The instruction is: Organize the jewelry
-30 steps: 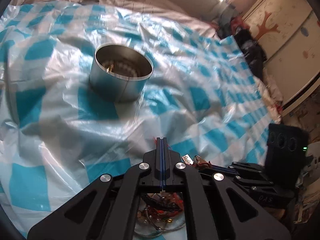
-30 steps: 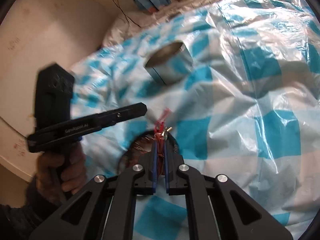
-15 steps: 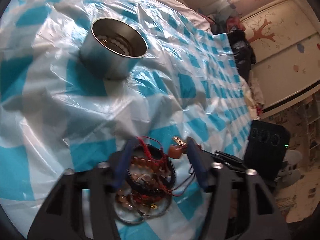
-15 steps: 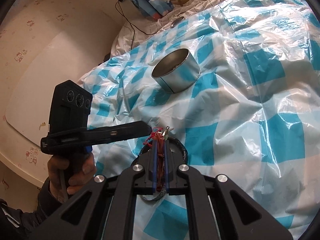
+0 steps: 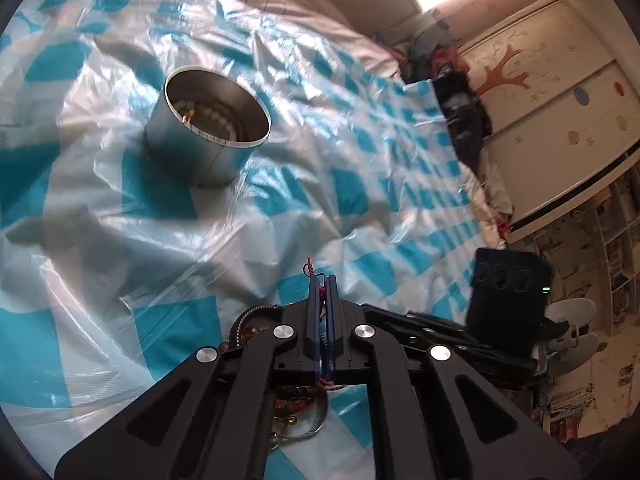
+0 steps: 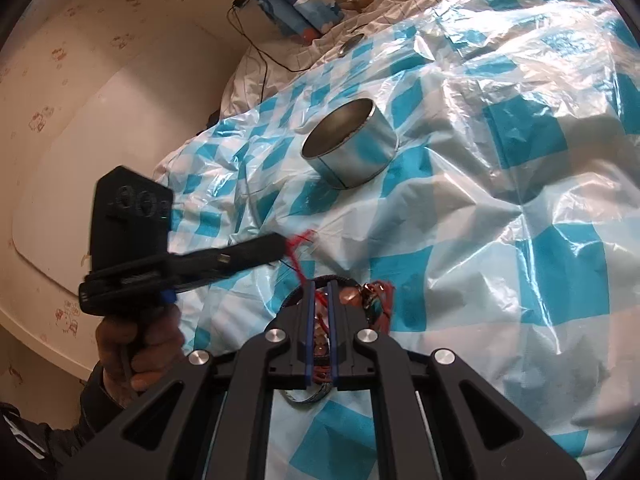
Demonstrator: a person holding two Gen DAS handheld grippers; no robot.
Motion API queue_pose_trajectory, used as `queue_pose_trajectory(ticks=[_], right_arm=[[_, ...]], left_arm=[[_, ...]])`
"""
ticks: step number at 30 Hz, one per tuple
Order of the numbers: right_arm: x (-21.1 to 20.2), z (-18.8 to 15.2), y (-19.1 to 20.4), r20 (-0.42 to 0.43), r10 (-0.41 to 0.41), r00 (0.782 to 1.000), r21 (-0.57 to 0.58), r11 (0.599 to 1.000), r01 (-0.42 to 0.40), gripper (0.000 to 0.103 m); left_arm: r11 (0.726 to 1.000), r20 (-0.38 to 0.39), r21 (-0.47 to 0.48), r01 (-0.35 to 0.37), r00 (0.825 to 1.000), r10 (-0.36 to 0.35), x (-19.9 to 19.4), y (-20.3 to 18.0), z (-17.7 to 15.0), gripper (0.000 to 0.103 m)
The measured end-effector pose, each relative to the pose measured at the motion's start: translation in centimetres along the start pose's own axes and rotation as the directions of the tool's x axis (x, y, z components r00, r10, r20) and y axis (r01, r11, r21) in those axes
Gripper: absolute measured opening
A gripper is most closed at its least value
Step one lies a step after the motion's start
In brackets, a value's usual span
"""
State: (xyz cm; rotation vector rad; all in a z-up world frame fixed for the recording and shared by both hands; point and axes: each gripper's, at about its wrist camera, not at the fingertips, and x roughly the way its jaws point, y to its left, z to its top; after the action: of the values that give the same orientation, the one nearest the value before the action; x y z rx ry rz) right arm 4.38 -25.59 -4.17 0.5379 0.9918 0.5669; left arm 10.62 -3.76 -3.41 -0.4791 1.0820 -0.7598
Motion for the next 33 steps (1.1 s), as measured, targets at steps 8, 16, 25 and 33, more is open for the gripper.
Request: queue_pose_trajectory(ticks=[8,16,25,33], right_arm=[[0.7,-0.2,-1.1,-0.049,-0.093,0.995,0.033,0.995,0.094,0.03],[2.9,-0.8,0.3,-0.083,-0.222,0.971,-0.097,0.972,0.214,0.015],[-0.3,0.2,-1.1,0.03,-0.088,0.996,0.013,0.996,0.087,0.001],[1.7,0.2,-0.6,-0.021,-0.129,0.991,-0.005,0.992,0.129,0.062]], left_arm=[[0.997,0.079,0.008,0.079,0.994,-0.08,-3.1,-0.3,1.0,0.002],[0.996,0.104,-0.002,0.093,0.99,-0.092,-3.9,0.0,1.1,0.002],[0.995,0.124,-0.012,0.098,0.988,-0.096,-4.4,0.3,1.2,0.002],[0.995,0.117,-0.004,0.103,0.988,-0.102,-4.3,0.2,1.2,0.002]])
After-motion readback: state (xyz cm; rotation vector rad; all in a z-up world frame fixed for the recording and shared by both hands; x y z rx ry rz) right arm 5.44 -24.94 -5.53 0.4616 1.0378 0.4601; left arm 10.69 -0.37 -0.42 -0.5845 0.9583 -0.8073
